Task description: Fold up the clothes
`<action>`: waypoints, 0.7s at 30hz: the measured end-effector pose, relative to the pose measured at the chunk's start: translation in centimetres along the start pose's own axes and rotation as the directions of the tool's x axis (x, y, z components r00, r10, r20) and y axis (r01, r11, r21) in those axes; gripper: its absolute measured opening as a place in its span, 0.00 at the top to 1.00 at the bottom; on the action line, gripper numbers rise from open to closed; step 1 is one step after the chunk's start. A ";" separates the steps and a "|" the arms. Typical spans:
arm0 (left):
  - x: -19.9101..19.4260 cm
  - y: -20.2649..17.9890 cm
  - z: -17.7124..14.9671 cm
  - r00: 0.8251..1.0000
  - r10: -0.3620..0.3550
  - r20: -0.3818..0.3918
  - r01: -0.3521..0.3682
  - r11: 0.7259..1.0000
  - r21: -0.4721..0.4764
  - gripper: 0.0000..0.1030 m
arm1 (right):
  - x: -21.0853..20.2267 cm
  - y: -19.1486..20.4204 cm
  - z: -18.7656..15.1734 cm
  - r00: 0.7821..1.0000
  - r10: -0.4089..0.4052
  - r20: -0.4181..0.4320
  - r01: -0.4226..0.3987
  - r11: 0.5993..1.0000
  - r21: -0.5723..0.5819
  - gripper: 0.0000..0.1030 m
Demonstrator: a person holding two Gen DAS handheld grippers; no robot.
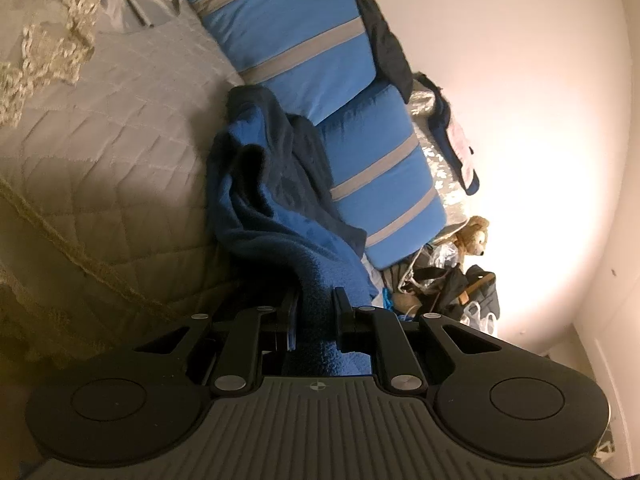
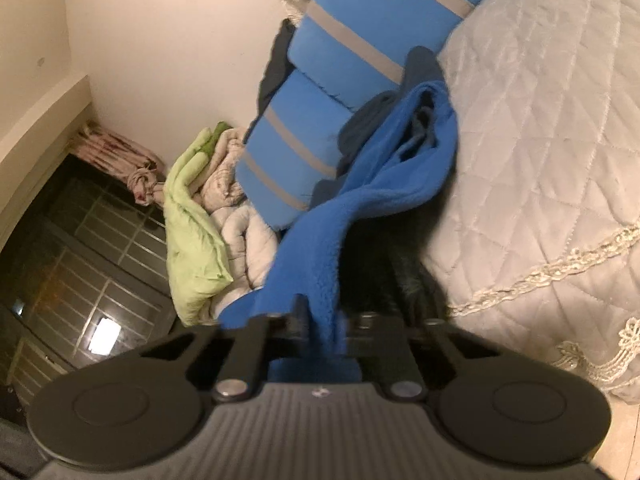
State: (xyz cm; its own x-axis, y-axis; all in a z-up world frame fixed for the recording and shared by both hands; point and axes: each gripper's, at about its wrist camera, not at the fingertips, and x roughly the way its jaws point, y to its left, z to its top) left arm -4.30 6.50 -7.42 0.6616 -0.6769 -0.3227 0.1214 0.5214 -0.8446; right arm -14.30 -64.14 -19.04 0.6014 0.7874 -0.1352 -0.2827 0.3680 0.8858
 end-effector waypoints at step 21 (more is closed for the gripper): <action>-3.2 -6.2 0.5 0.987 -0.014 0.160 -0.002 0.995 0.098 0.86 | -1.5 11.5 4.6 0.967 -0.105 0.234 0.122 0.991 -0.061 0.92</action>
